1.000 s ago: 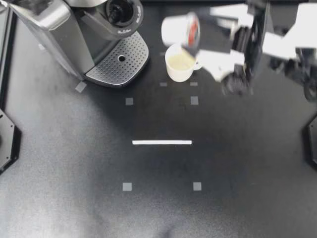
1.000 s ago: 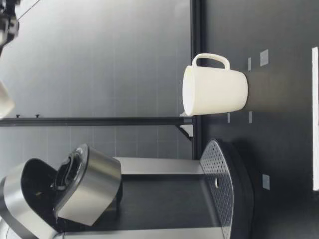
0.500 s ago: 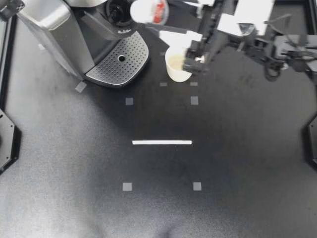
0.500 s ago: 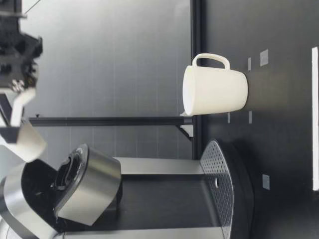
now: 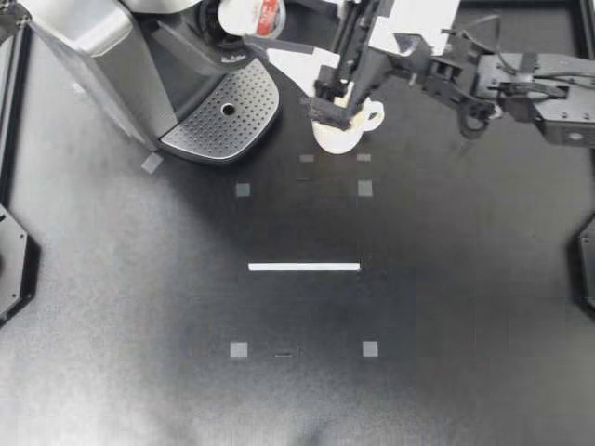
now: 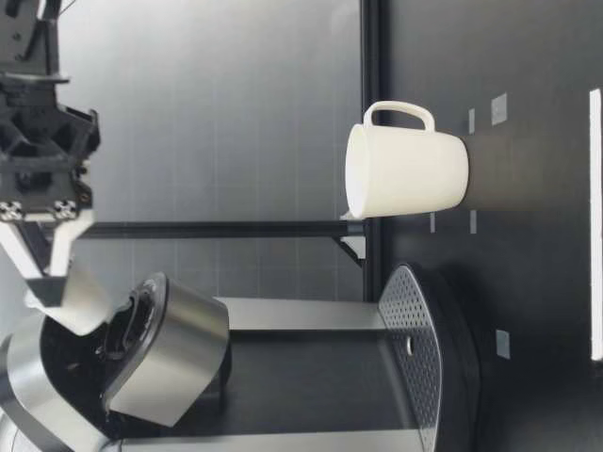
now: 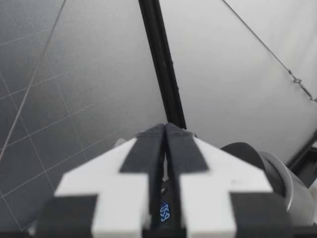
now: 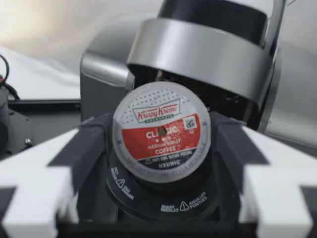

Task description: Place the coffee capsule inside the capsule container, then place the cup onto the center of the cup tray.

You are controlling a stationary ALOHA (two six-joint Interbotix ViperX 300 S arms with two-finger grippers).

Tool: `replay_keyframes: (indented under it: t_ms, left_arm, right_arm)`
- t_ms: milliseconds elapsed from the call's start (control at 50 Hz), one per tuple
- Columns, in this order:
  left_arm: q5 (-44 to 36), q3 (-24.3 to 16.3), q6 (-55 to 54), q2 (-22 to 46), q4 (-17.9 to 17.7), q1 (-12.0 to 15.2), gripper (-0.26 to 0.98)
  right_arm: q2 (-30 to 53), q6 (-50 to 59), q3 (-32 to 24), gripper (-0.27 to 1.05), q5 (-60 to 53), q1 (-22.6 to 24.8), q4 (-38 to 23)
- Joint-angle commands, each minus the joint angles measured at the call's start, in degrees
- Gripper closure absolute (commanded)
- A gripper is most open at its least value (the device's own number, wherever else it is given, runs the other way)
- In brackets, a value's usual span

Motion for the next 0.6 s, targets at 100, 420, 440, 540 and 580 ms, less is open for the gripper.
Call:
replay_keyframes:
  t_ms: [100,420,440,540,580]
  left_arm:
    - [-0.09,-0.7,-0.09,0.0,0.18,0.18,0.63]
    - [0.18,-0.53,0.0,0.18,0.26,0.26,0.63]
    - [0.18,-0.53,0.0,0.18,0.26,0.26,0.63]
    - [0.18,-0.44,0.09,0.18,0.26,0.18,0.63]
    - [0.26,-0.44,0.09,0.18,0.26,0.18,0.63]
  right_arm:
    - [0.18,-0.18,-2.2,0.2,0.7,-0.7,-0.09]
    - [1.23,-1.85,-3.52,0.2,2.11,-0.7,-0.09]
    - [1.32,-1.93,-3.52,0.2,2.2,-0.7,-0.09]
    - [1.67,-2.02,-3.96,0.2,2.9,-0.7,-0.09]
    - [1.85,-2.02,-4.04,0.2,3.16,-0.7,-0.09]
